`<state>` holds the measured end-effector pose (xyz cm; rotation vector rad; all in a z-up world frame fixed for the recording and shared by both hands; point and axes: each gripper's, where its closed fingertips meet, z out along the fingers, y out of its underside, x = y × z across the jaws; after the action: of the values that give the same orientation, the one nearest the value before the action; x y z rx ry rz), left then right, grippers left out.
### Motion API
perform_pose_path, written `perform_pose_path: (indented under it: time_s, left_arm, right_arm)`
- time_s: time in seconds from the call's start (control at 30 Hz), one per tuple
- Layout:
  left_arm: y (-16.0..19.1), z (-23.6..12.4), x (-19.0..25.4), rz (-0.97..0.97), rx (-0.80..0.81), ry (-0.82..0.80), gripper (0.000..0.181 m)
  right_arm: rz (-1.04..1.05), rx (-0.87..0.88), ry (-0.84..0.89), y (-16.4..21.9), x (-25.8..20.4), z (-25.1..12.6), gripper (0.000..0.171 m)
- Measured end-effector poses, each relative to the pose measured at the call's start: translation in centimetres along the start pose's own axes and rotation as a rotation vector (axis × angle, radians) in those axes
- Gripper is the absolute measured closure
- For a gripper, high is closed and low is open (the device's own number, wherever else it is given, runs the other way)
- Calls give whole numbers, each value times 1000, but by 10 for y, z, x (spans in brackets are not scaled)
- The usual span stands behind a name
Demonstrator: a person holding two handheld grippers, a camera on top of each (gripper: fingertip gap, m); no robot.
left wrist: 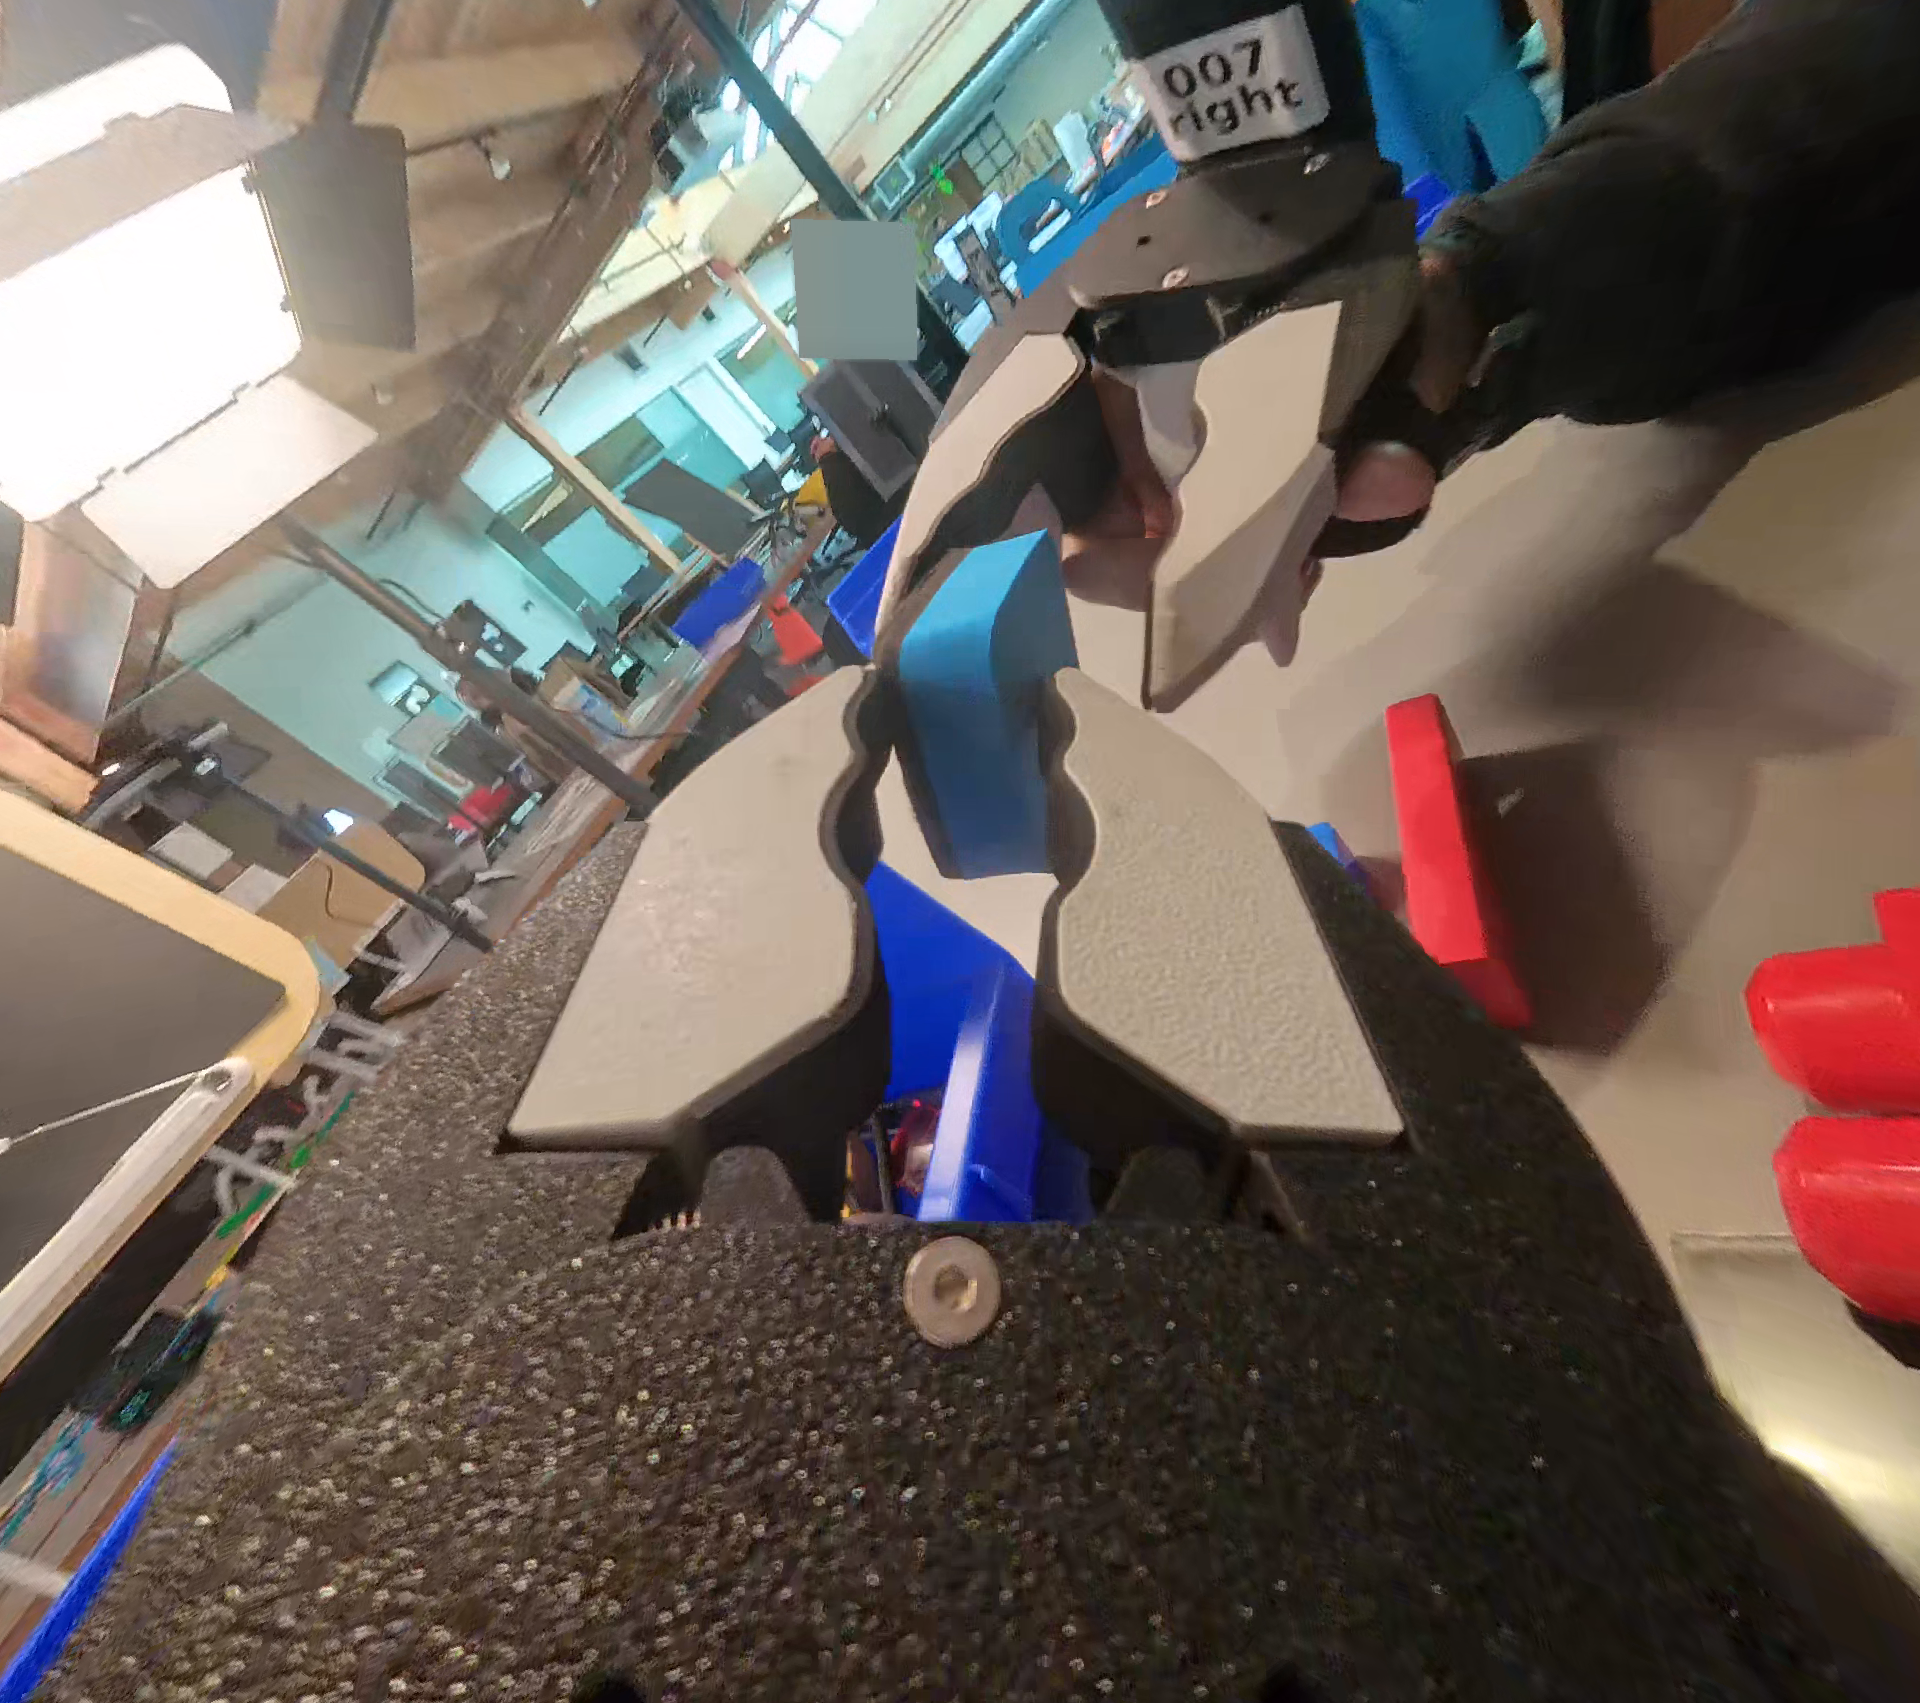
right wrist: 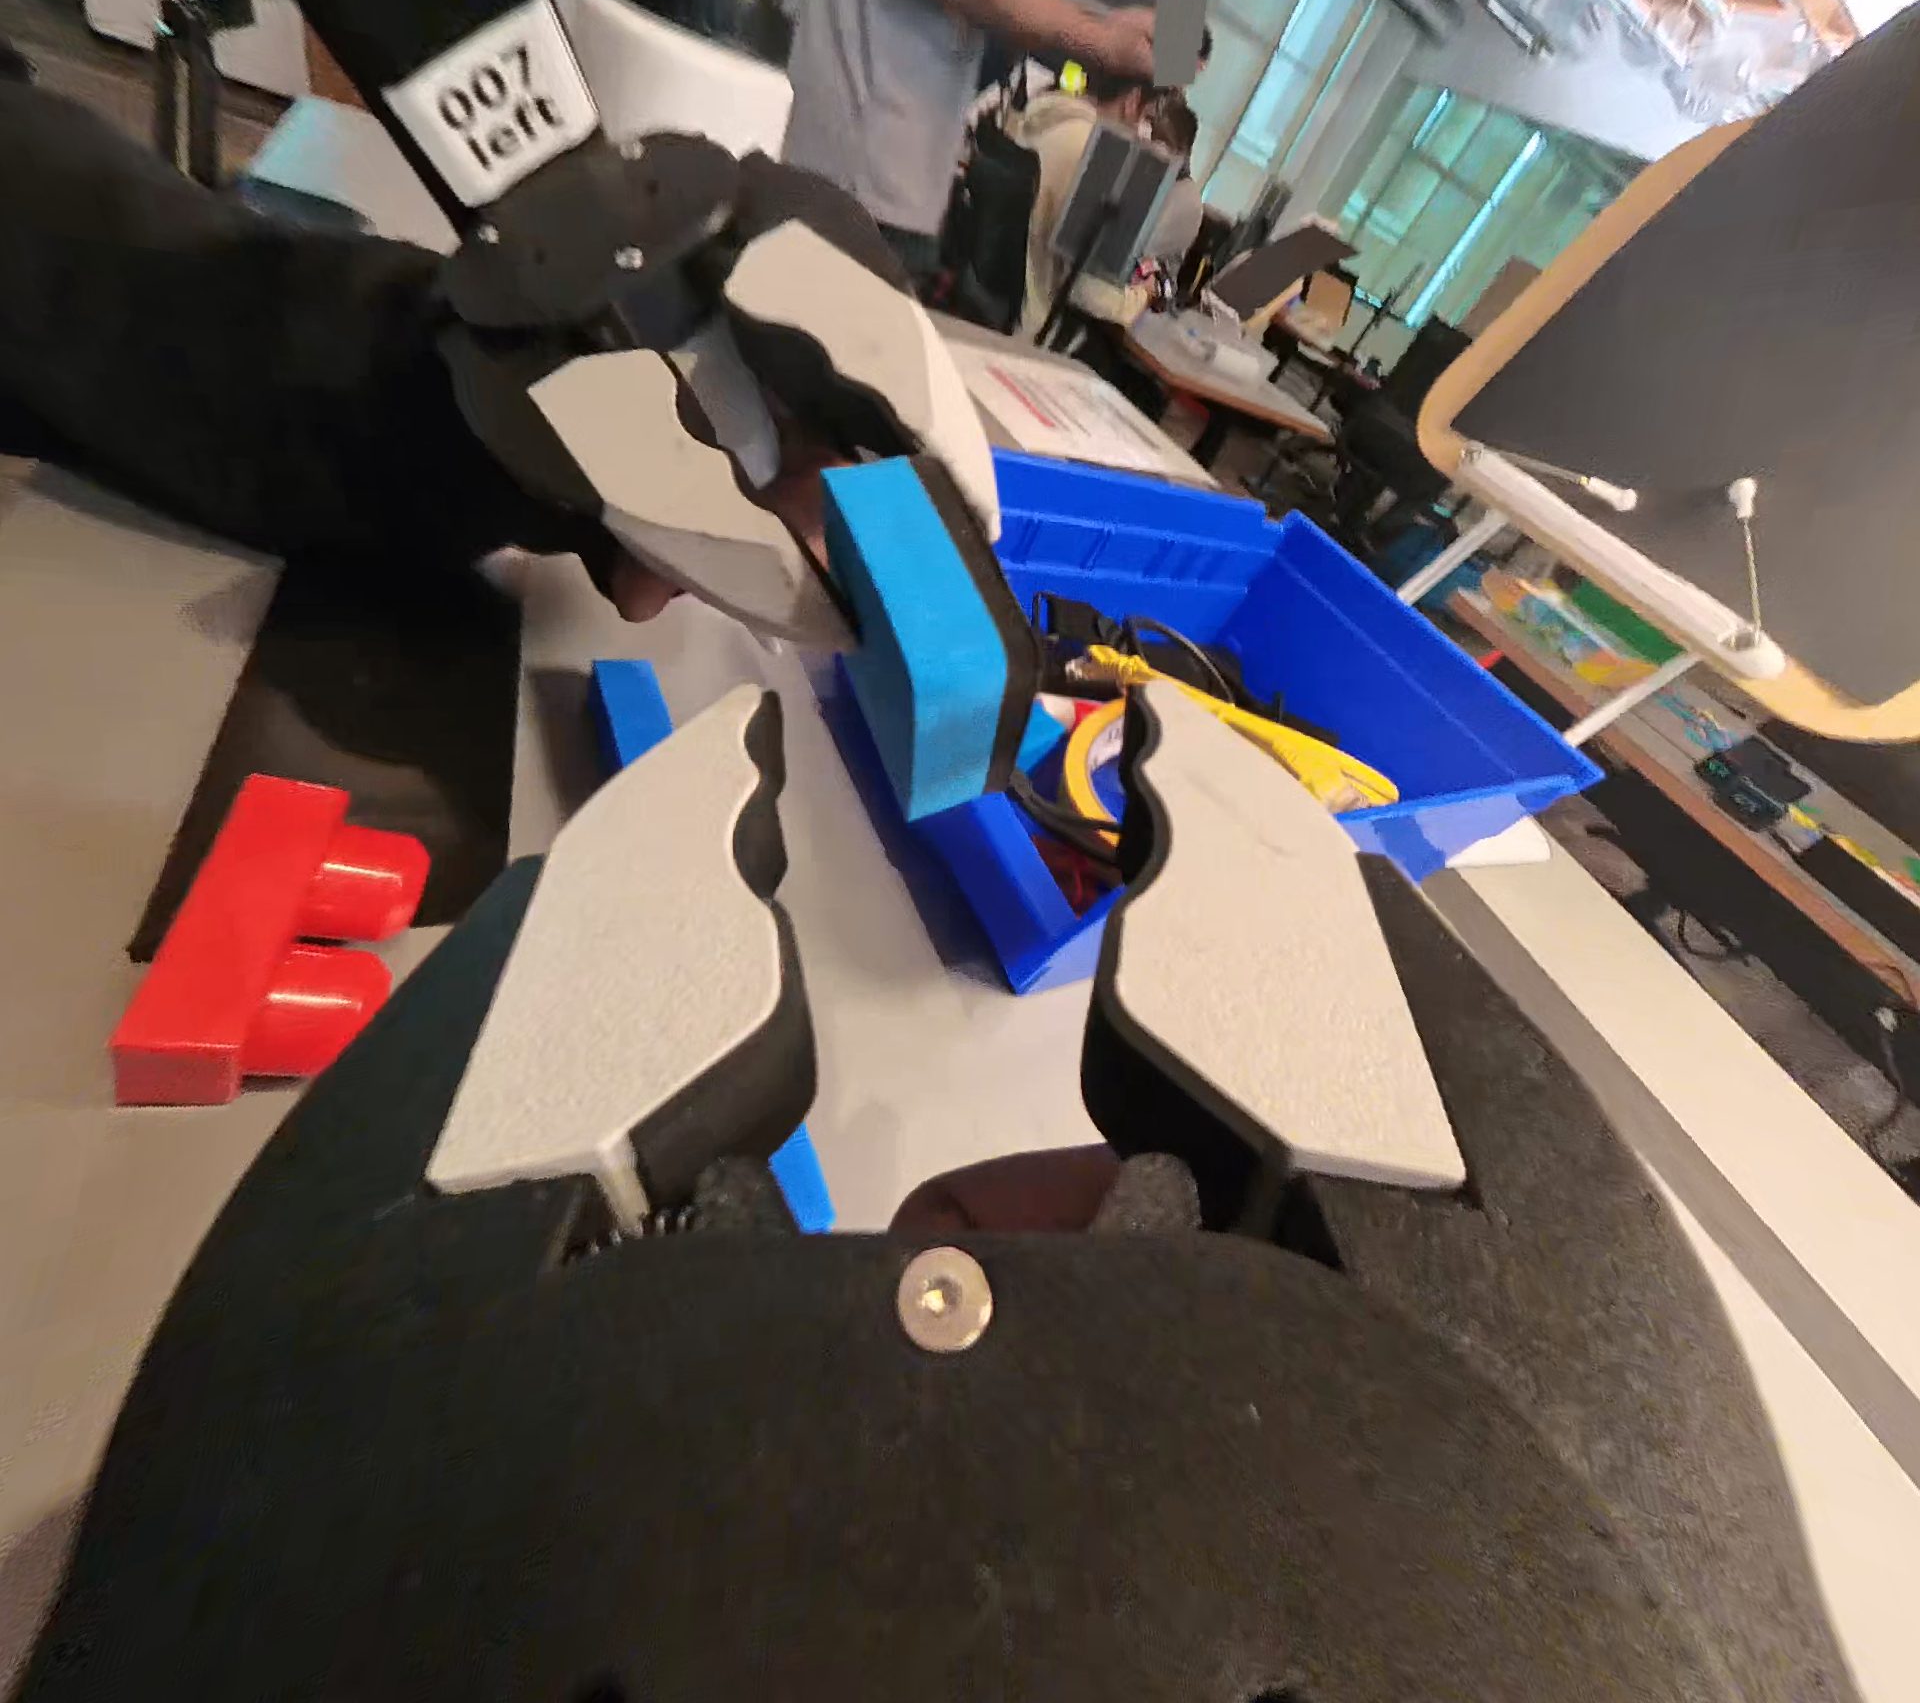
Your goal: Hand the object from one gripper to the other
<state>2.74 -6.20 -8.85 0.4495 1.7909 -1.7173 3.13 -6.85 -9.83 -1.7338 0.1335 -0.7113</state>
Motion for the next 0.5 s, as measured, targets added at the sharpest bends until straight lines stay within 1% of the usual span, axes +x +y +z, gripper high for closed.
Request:
perform_pose_path:
  time_s: [0.17, 0.2, 0.23, 0.3, 0.37, 0.43, 0.5]
  left_arm:
    - [-11, -3, 8, -77, 90, 67, 153]
    - [-11, -3, 9, -96, 96, 76, 153]
    - [-11, -3, 9, -122, 96, 78, 152]
    - [-6, -2, 5, -187, 70, 77, 152]
    - [-3, -1, 0, -286, 55, 83, 138]
    - [7, 3, -3, -406, -20, 91, 123]
    - [13, 7, -7, -500, -76, 68, 114]
  right_arm:
    - [-87, 20, -36, -1, -12, 0, 125]
    - [-114, 23, -29, -2, -14, 0, 137]
    - [-143, 28, -11, -2, -13, 0, 142]
    - [-203, 19, 44, -3, -7, -1, 145]
    - [-267, 10, 144, -4, 6, -4, 145]
    - [-339, -18, 237, -2, 19, -7, 146]
    - [-460, -83, 348, 2, 32, -9, 146]
